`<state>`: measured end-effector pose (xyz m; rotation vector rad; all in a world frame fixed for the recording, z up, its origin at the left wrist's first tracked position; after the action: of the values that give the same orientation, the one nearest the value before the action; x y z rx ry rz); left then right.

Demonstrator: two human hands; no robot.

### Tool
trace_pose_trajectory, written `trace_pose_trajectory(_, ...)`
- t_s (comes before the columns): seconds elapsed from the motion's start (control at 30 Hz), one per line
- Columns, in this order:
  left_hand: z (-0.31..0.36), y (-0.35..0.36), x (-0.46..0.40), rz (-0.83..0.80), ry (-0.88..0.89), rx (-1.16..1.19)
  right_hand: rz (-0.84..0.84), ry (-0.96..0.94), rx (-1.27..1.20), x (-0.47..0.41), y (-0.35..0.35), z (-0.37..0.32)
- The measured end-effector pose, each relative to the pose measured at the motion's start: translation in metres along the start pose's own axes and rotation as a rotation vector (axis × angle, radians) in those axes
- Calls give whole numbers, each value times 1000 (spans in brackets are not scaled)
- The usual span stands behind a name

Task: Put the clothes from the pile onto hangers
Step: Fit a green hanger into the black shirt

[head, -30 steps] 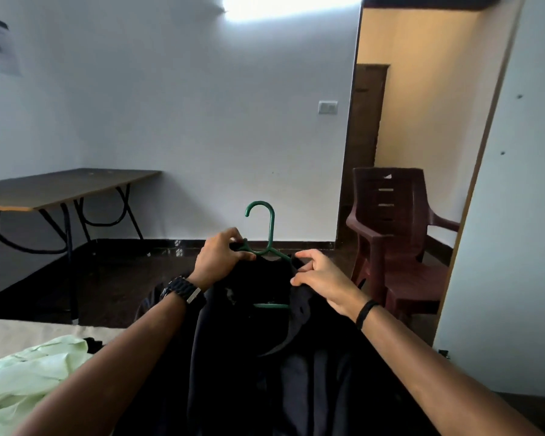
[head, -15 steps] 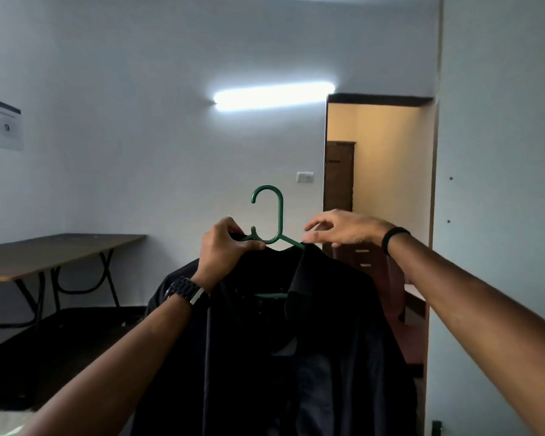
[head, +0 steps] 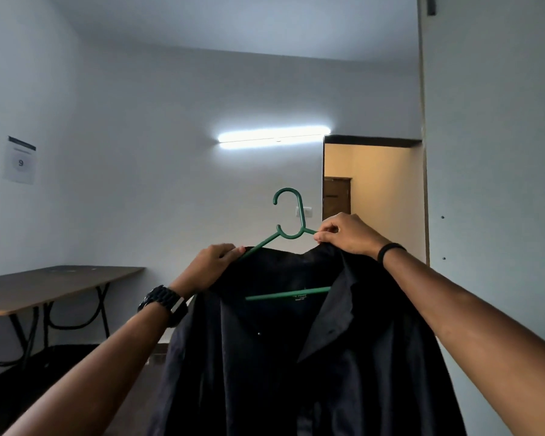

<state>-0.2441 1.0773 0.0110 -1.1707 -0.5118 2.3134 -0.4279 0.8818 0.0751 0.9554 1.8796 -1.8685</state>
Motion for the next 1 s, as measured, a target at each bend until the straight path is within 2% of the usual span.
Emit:
trace_pose_trajectory(0.1, -2, -4, 2, -75, -145, 99, 64, -12, -6, -1, -4, -7)
trace_pose_trajectory(0.13, 3, -5, -1, -93, -146, 115, 86, -19, 4, -1, -4, -10)
trace_pose_trajectory(0.23, 31, -10, -18, -120, 13, 34, 153, -24, -7, -5, -5, -16)
trace_pose_trajectory(0.33, 55, -16, -36, -160, 56, -171, 179, -14, -82, -8, -11, -19)
trace_pose_trajectory(0.43, 67, -27, -45, -212, 14, -53, 108, 26, -188, -12, -19, -14)
trace_pose_trajectory(0.5, 71, -30, -44, -307, -42, 42, 2, 86, -324, -13, -23, -7)
trace_pose_trajectory(0.57, 76, -30, -45, -332, -33, 19, -141, 145, -452, -11, -24, -3)
trace_pose_trajectory(0.67, 81, -29, -48, -244, -3, 26, -315, 189, -483, -4, -27, -6)
trace_pose_trajectory(0.77, 81, -33, -50, -111, 21, 62, -362, 198, -413, 0, -32, -7)
trace_pose_trajectory(0.87, 85, -36, -50, 11, 70, 2, -258, 188, -352, -1, -35, -5)
trace_pose_trajectory(1.0, 92, -40, -41, 281, 139, 79, 52, 195, -345, -4, -39, -4)
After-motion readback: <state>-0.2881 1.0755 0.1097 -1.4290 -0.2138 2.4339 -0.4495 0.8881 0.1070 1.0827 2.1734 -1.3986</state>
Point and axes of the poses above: each hand's wrist, its own x-axis away from the middle knuckle, its own y-axis out of the palm, z = x × y, the point moved 5 cm from there along -x, towards the middle knuckle, and after that the axes turned 8 degrees about x, right-handed, at the moved point
